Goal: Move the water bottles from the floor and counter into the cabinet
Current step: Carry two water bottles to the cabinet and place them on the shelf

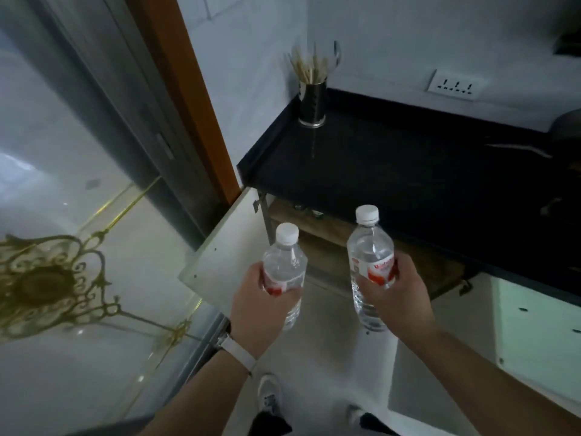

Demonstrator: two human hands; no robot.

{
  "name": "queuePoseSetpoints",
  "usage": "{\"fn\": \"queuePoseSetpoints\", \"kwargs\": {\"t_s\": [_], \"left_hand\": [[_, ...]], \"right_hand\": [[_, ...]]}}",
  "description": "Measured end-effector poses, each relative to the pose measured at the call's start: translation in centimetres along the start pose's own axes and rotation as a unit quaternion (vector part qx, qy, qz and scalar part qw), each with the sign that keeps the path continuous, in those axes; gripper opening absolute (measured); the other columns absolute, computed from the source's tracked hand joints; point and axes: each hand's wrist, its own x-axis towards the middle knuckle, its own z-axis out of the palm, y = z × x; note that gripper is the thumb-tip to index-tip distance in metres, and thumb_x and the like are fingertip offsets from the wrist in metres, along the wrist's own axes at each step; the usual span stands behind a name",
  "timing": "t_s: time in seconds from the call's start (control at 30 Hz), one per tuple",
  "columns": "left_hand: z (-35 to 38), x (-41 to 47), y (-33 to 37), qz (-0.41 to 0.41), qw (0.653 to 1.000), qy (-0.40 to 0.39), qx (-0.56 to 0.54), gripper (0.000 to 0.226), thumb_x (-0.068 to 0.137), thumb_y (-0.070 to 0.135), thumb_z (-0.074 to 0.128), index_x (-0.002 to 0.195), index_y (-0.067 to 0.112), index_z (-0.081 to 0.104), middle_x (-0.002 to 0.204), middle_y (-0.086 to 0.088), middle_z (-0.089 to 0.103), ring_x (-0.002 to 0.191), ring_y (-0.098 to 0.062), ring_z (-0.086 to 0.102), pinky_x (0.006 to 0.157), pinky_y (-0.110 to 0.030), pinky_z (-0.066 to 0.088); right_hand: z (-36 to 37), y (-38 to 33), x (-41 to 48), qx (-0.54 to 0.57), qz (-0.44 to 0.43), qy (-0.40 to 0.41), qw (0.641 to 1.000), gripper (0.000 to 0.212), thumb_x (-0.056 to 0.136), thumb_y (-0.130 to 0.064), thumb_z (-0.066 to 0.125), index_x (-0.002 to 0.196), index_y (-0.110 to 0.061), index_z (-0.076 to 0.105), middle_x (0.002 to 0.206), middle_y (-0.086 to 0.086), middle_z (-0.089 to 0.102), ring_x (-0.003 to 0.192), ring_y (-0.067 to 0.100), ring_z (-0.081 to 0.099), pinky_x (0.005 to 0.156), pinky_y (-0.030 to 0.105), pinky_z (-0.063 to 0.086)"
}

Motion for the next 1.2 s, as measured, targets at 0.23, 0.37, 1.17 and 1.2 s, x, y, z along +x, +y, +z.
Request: {"fn": "queuePoseSetpoints", "kwargs": {"t_s": [0.23, 0.37, 1.17, 1.2], "left_hand": [[-2.3, 8.0, -2.6, 0.023, 0.997, -0.069, 0.009, 0.041, 0.072, 0.030, 0.086, 0.101, 0.025, 0.058, 0.085, 0.008, 0.067, 0.076, -0.007, 0.065, 0.068, -0.019, 0.050], [-1.6, 10.6, -3.4, 0.002, 0.996, -0.090, -0.010, 0.047, 0.068, 0.028, 0.088, 0.106, 0.024, 0.059, 0.091, 0.010, 0.066, 0.080, -0.006, 0.064, 0.066, -0.018, 0.045], [22.4, 25.1, -23.7, -0.005, 0.993, -0.111, -0.027, 0.051, 0.068, 0.025, 0.088, 0.113, 0.029, 0.062, 0.101, 0.013, 0.072, 0.088, -0.002, 0.069, 0.076, -0.022, 0.054], [23.6, 25.9, -24.7, 0.001, 0.993, -0.112, -0.033, 0.052, 0.069, 0.025, 0.088, 0.113, 0.028, 0.062, 0.101, 0.013, 0.072, 0.088, -0.002, 0.069, 0.077, -0.023, 0.055]], "right_hand": [[3.9, -3.2, 0.6, 0.032, 0.041, 0.040, 0.998, 0.041, 0.081, -0.017, 0.079, 0.098, -0.031, 0.045, 0.075, -0.012, 0.057, 0.049, -0.007, 0.059, 0.041, 0.007, 0.043], [5.7, -2.6, 2.2, 0.015, 0.064, 0.065, 0.996, 0.049, 0.077, -0.028, 0.082, 0.110, -0.034, 0.047, 0.095, -0.015, 0.063, 0.077, -0.006, 0.062, 0.058, 0.008, 0.043], [19.4, 25.2, 19.7, 0.059, 0.086, 0.113, 0.988, 0.052, 0.076, -0.021, 0.083, 0.113, -0.028, 0.048, 0.097, -0.018, 0.062, 0.081, -0.019, 0.058, 0.059, 0.000, 0.043], [19.9, 26.4, 20.7, 0.063, 0.077, 0.120, 0.988, 0.052, 0.076, -0.020, 0.084, 0.113, -0.028, 0.048, 0.096, -0.019, 0.061, 0.080, -0.020, 0.058, 0.059, 0.000, 0.043]]}}
